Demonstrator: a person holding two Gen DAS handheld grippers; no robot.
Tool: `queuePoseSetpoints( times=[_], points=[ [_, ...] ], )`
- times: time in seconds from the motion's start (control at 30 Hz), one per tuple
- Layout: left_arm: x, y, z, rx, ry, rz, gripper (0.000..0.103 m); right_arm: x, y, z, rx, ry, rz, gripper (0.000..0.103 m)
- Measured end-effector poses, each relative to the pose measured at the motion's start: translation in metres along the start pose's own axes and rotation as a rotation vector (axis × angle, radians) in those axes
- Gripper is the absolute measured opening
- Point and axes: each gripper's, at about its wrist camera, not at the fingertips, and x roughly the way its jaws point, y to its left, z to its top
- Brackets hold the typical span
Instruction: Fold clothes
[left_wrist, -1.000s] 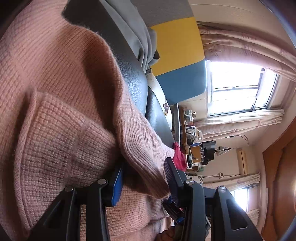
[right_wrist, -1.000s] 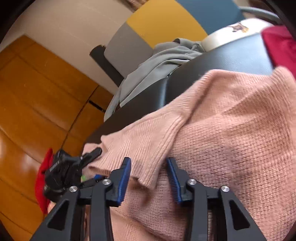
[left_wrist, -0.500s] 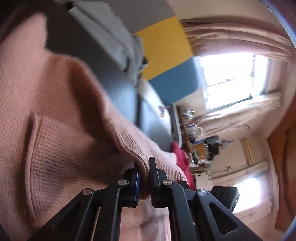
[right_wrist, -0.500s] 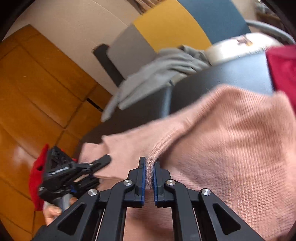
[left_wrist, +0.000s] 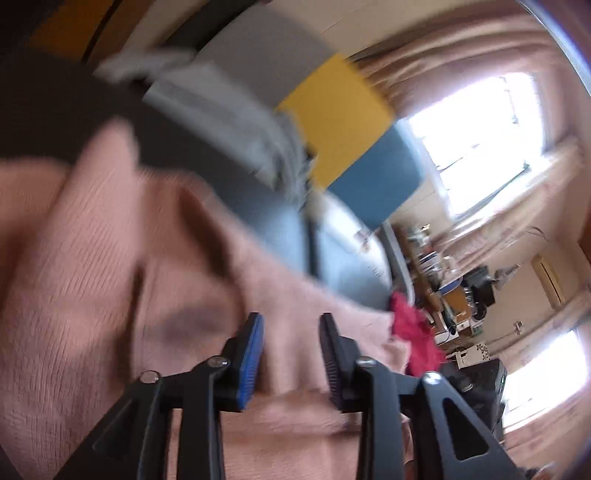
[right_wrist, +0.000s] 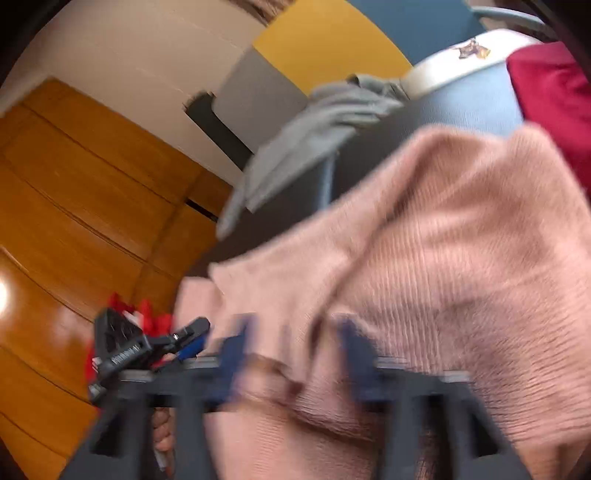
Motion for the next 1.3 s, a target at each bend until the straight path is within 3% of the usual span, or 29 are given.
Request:
queuePoseSetpoints(
  times=[0.1, 0.17, 0.3, 0.4, 0.5, 0.63, 0.7, 0.87, 1.0, 1.13, 1.23, 1.3],
  points=[
    [0.016, -0.033, -0.005, 0.123, 0.038, -0.033, 0.043, -0.023, 0.002, 0.026, 0.035, -0.101, 0.047, 0.103],
    [0.039, -0.048, -0.014, 0.172, 0.091, -0.045, 0.043, -0.022, -0.002, 0.044, 0.079, -0.110, 0.020, 0.103],
    [0.090, -0.056, -0.034, 0.176, 0.190, -0.035, 0.043, 0.010, -0.023, 0.072, 0.190, 0.024, -0.075, 0.103],
    [0.101, -0.049, -0.047, 0.217, 0.151, -0.062, 0.043, 0.027, -0.030, 0.088, 0.205, 0.066, -0.087, 0.103],
    [0.100, -0.046, -0.049, 0.200, 0.149, -0.080, 0.037, 0.043, -0.032, 0.107, 0.175, 0.042, -0.038, 0.103],
    [0.104, -0.045, -0.050, 0.189, 0.147, -0.080, 0.030, 0.058, -0.061, 0.122, 0.213, -0.046, -0.066, 0.102],
    [0.106, -0.045, -0.051, 0.193, 0.149, -0.066, 0.027, 0.056, -0.063, 0.123, 0.176, -0.102, -0.075, 0.101],
    [0.110, -0.043, -0.047, 0.197, 0.151, -0.063, 0.025, 0.048, -0.052, 0.122, 0.150, -0.079, -0.167, 0.102],
    [0.108, -0.042, -0.047, 0.189, 0.145, -0.065, 0.024, 0.019, -0.028, 0.116, 0.082, -0.138, -0.183, 0.103],
    [0.100, -0.041, -0.047, 0.162, 0.133, -0.075, 0.024, 0.034, 0.012, 0.093, -0.042, -0.041, -0.142, 0.103],
    [0.081, -0.036, -0.048, 0.120, 0.161, -0.094, 0.028, 0.065, 0.014, 0.069, -0.168, 0.065, -0.288, 0.103],
    [0.055, -0.028, -0.047, 0.116, 0.128, -0.117, 0.035, 0.081, 0.014, 0.049, -0.304, 0.095, -0.372, 0.103]
  ],
)
